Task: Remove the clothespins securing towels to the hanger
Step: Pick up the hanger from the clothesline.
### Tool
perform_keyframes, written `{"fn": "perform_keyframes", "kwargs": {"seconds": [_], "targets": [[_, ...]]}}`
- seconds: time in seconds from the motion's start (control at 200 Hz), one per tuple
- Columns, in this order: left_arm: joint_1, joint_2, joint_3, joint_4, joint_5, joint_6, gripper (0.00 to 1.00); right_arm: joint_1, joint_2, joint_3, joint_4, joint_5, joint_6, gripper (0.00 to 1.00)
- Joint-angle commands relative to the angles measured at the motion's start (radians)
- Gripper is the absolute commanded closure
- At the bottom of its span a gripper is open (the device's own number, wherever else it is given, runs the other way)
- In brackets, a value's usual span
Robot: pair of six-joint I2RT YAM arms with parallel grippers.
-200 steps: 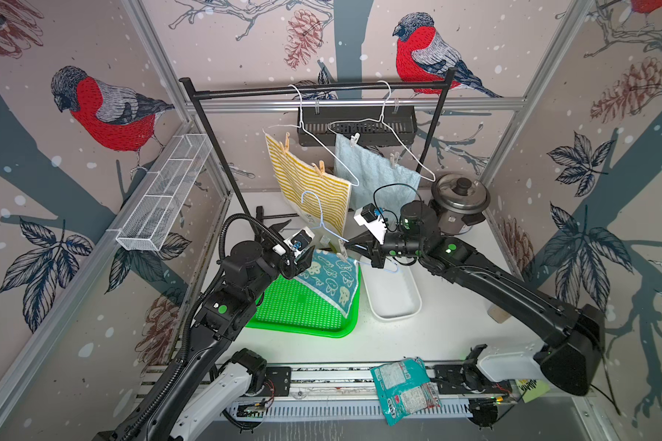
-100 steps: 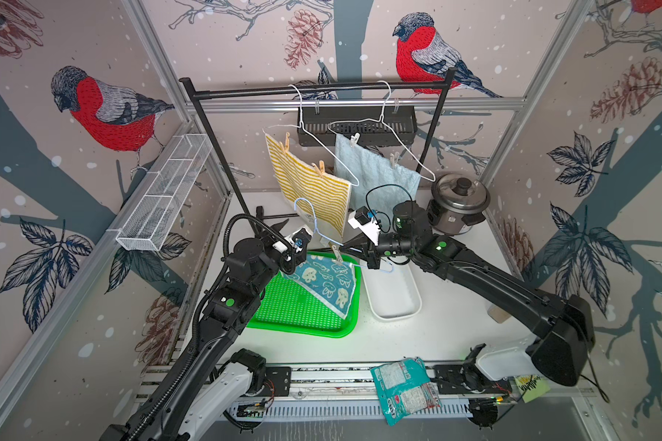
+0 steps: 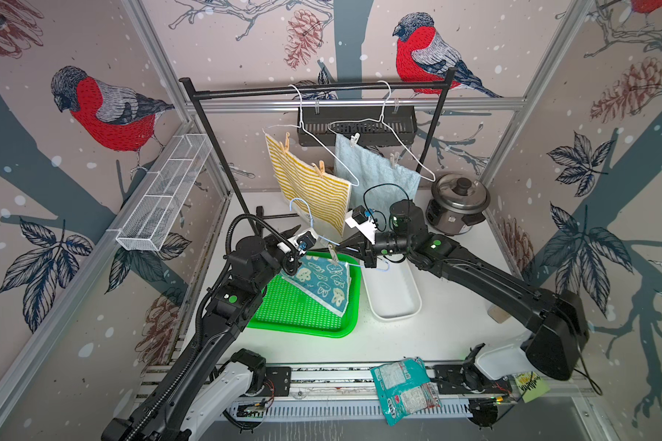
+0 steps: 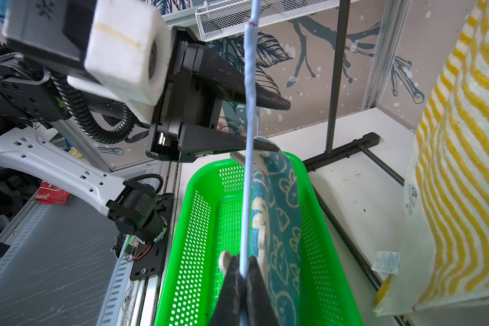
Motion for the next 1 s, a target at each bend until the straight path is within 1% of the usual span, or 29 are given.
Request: {"fn": "perform_keyframes", "kwargs": {"seconds": [0.0, 0.09, 0.27, 0.41, 0.5, 0.66, 0.695, 0.77, 0.876, 0.946, 0.996], "targets": [[0.003, -0.015, -0.009, 0.074, -0.012, 0.037, 0.72, 0.000, 0.004, 0.005, 0.048, -0.009, 0.013, 1.00], [0.003, -0.022, -0.014, 0.075, -0.023, 0.044, 0.76, 0.001, 0.010, 0.009, 0.041, 0.006, 0.010, 1.00], [0.003, -0.035, -0.022, 0.066, -0.048, 0.060, 0.89, 0.001, 0.031, 0.030, 0.018, 0.020, 0.011, 0.99], [0.004, -0.047, -0.031, 0.054, -0.065, 0.068, 0.97, 0.004, 0.036, 0.033, 0.019, 0.018, 0.012, 0.99], [0.004, -0.059, -0.041, 0.055, -0.066, 0.072, 1.00, 0.010, 0.039, 0.033, 0.028, 0.015, 0.015, 1.00], [0.004, -0.071, -0.057, 0.054, -0.077, 0.098, 1.00, 0.015, 0.042, 0.043, 0.033, 0.022, 0.022, 0.98], [0.004, -0.074, -0.058, 0.050, -0.081, 0.101, 1.00, 0.015, 0.040, 0.046, 0.033, 0.029, 0.026, 0.96], [0.004, -0.084, -0.063, 0.044, -0.095, 0.102, 1.00, 0.015, 0.030, 0.053, 0.035, 0.048, 0.040, 0.82], [0.004, -0.102, -0.062, -0.009, -0.096, 0.116, 1.00, 0.014, 0.002, 0.056, 0.040, 0.111, 0.072, 0.57], [0.003, -0.113, -0.063, -0.059, -0.085, 0.130, 1.00, 0.015, -0.020, 0.063, 0.022, 0.175, 0.085, 0.50], [0.003, -0.120, -0.065, -0.081, -0.088, 0.118, 1.00, 0.017, -0.040, 0.062, 0.011, 0.219, 0.093, 0.46]]}}
